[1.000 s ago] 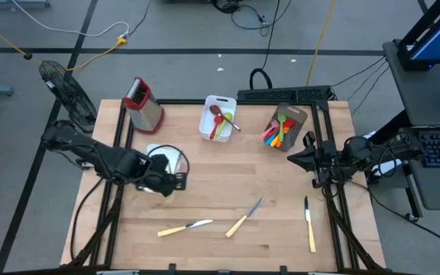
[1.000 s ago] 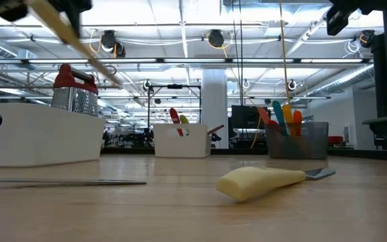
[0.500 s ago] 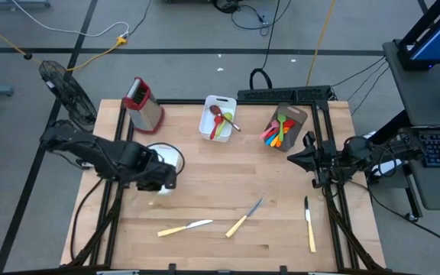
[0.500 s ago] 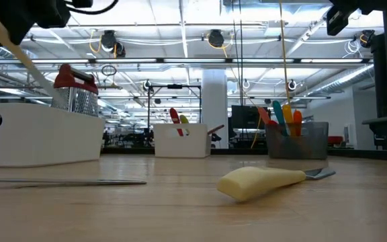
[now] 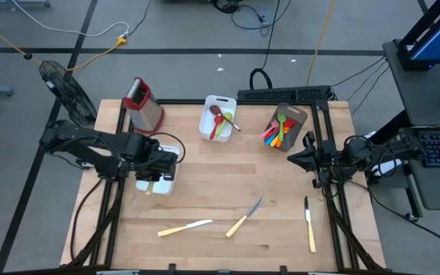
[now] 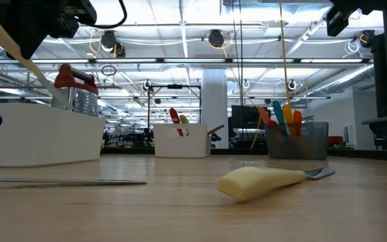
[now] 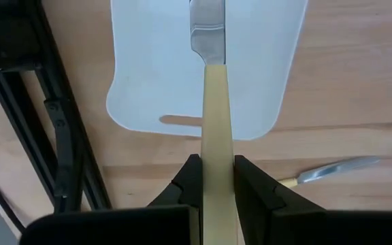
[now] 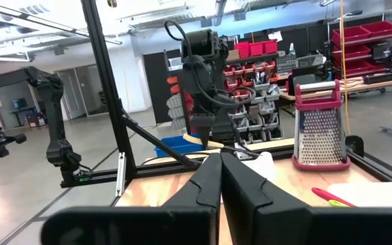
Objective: Pick & Place Kitchen Items
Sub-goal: Put the yellow knife into the bottom white bin
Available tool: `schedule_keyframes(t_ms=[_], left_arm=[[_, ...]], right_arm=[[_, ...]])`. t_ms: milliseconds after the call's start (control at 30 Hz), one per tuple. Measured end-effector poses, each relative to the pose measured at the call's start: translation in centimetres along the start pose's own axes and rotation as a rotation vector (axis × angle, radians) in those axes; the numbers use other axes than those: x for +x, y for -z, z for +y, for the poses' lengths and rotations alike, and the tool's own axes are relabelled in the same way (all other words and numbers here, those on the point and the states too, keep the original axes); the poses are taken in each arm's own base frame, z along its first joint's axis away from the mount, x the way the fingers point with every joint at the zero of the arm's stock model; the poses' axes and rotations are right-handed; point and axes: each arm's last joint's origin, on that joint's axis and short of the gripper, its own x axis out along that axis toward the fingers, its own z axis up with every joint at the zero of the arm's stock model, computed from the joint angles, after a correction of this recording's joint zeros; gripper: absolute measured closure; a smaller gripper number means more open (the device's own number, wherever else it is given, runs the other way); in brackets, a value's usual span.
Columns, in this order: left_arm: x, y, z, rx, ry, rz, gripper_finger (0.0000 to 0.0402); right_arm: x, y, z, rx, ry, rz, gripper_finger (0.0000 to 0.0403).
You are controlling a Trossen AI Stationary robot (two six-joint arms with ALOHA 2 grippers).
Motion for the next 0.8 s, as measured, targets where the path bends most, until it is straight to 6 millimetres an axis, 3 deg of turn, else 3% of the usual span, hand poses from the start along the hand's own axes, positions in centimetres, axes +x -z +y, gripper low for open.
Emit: schedule_keyframes(t_ms=[267, 567, 800], left_arm=[[3.1, -0.4, 0.2, 0.001, -0.053, 0.073, 0.0360], [6.1, -1.9, 0.4, -0.004, -0.059, 0.042, 0.0360], [6.9, -2.8, 0.4, -0.001, -0.047, 0.043, 0.0360]], right_arm=[[0.0, 0.0, 0.0, 0.003, 0.000, 0.000, 0.0399], [0.0, 0.0, 0.0, 0.003, 0.000, 0.000, 0.0399], [0.0, 0.0, 0.0, 0.004, -0.001, 0.000, 0.0399]])
